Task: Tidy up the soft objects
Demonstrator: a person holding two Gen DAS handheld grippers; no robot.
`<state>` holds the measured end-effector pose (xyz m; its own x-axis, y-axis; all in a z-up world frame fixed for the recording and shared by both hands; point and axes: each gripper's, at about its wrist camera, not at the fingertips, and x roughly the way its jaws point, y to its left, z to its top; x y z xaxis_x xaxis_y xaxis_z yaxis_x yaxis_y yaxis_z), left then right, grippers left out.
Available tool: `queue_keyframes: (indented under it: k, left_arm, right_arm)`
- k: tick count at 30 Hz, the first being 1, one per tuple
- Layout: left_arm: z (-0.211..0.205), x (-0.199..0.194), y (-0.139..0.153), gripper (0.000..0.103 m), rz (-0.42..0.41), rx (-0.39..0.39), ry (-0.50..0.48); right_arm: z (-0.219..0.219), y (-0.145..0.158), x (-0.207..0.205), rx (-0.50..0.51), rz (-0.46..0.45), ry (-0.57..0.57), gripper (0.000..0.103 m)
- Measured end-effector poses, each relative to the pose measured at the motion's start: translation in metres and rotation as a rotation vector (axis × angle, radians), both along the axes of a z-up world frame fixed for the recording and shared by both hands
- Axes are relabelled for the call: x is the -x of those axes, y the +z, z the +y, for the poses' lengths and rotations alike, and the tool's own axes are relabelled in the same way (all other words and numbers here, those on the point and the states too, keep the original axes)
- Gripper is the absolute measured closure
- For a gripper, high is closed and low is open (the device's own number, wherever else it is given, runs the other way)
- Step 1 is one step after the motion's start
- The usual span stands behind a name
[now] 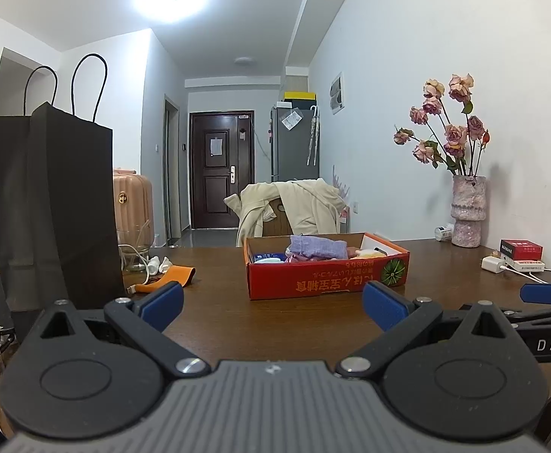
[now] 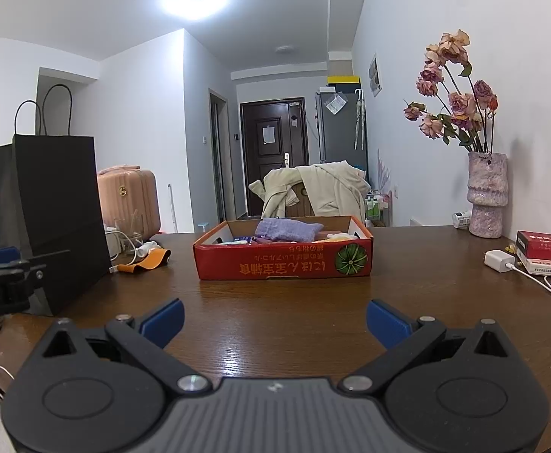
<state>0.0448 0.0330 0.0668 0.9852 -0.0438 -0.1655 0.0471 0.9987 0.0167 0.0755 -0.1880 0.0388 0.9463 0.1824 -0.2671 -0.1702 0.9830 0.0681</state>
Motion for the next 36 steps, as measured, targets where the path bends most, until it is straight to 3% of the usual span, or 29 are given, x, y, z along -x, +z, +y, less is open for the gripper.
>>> queue_keyframes:
  k: [36]
  left_arm:
    - [-0.0003,0.0011,-0.0003,0.000,0.001,0.003,-0.028]
  right_arm:
    - [-0.0011,0.0011,0.0033,-0.001,-0.011,0.004,0.000]
